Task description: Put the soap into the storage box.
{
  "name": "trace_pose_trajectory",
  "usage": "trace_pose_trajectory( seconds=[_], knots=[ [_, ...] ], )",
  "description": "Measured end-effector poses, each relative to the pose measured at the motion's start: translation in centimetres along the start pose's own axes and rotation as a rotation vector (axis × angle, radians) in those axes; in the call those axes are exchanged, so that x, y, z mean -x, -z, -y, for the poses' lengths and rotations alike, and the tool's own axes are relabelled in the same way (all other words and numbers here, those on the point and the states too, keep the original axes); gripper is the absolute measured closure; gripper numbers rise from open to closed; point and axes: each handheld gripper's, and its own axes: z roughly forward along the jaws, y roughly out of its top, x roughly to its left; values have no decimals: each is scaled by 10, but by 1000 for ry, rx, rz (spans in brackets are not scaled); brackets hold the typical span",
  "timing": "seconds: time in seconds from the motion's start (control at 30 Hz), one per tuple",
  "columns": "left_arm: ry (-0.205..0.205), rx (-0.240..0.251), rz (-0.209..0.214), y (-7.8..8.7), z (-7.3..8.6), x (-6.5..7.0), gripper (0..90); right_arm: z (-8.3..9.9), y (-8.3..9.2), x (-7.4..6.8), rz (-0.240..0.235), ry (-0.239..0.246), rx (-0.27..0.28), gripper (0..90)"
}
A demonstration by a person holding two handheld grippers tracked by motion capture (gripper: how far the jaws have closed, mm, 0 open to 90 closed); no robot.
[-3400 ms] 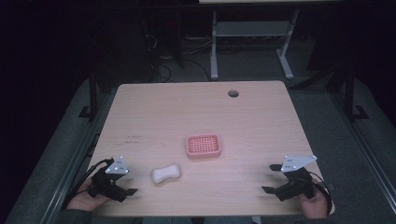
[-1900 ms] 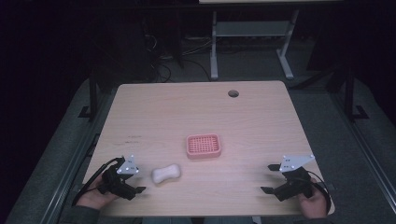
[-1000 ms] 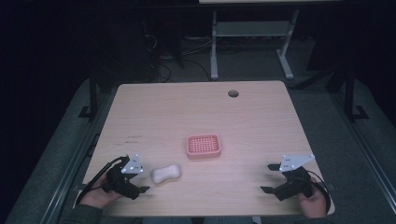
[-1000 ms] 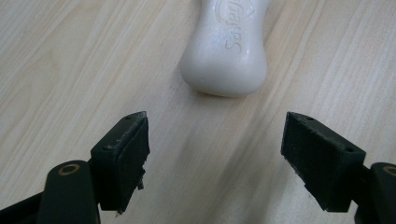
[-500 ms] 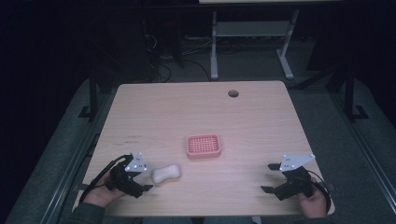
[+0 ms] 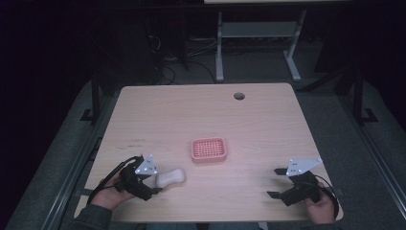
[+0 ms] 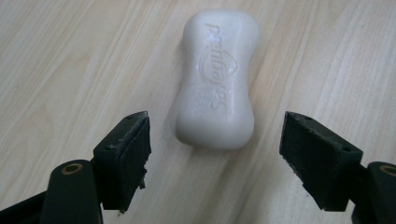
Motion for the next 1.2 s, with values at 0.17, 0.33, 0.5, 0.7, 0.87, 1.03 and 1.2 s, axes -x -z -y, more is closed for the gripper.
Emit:
trace_pose_trajectory(
  seconds=[0.17,0.33,0.5,0.7,0.87,1.03,1.2],
  knots=[
    [-22,-9,8,-5,-7,-1,245,0,1,0,1,0,2,141],
    [-28,-16,19,-10,-12,-3,247,0,0,0,-1,3,2,141],
    [-38,-25,33,-14,-16,-6,257,0,0,0,-2,3,-2,141],
    [-43,-32,51,-19,-21,-7,281,-1,0,0,-3,4,-3,141],
    [-48,-33,65,-22,-22,-8,309,-1,-1,0,-4,2,-3,141],
    [-30,-48,95,-28,-25,-13,325,-2,-1,0,-6,7,-3,141],
    [-26,-49,102,-33,-28,-15,354,-2,-1,0,-8,5,-5,141]
  ],
)
